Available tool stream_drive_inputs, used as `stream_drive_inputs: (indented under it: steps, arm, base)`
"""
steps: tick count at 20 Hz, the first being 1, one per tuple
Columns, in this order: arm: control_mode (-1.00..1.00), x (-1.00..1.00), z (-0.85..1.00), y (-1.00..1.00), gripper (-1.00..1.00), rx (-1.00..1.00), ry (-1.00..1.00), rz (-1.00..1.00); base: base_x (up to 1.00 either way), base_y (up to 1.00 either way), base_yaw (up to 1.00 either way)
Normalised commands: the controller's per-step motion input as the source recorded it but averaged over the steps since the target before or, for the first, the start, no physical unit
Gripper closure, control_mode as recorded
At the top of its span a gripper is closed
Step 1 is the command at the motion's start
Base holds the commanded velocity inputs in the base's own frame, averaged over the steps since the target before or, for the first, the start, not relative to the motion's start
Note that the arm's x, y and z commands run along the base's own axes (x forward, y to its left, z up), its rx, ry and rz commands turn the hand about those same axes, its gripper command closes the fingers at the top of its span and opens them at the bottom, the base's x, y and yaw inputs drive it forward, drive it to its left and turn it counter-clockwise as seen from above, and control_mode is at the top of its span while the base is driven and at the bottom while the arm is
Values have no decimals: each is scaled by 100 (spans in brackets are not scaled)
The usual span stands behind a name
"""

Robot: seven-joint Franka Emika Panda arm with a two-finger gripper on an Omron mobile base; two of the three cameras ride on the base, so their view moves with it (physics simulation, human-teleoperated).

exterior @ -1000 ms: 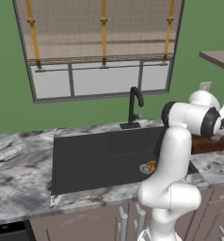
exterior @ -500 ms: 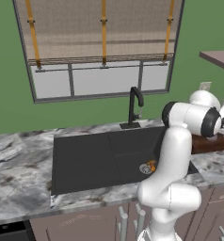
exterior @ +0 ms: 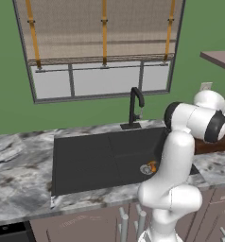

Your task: Pick up all produce items and place them in the sink. Turn on the sink faucet to wash them. Then turn the sink off and put them in the tray.

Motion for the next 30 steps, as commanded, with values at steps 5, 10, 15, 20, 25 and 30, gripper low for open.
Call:
stream_drive_inputs:
  steps: [5,10,15,20,25,30]
  arm:
    - [-100,-27,36,29,-100,-2,0,0]
    - [-100,-19,23,54,-100,-3,0,0]
    - [-100,-11,15,62,-100,-4,0,0]
    - [-100,-5,17,64,-100,-3,0,3]
    - [-100,-4,13,71,-100,-4,1,8]
    - [-100,-5,13,71,-100,-4,0,9]
  base:
    - [0,0,0]
    - [0,0,0]
    - [0,0,0]
    - [0,0,0]
    - [0,0,0]
    - [0,0,0]
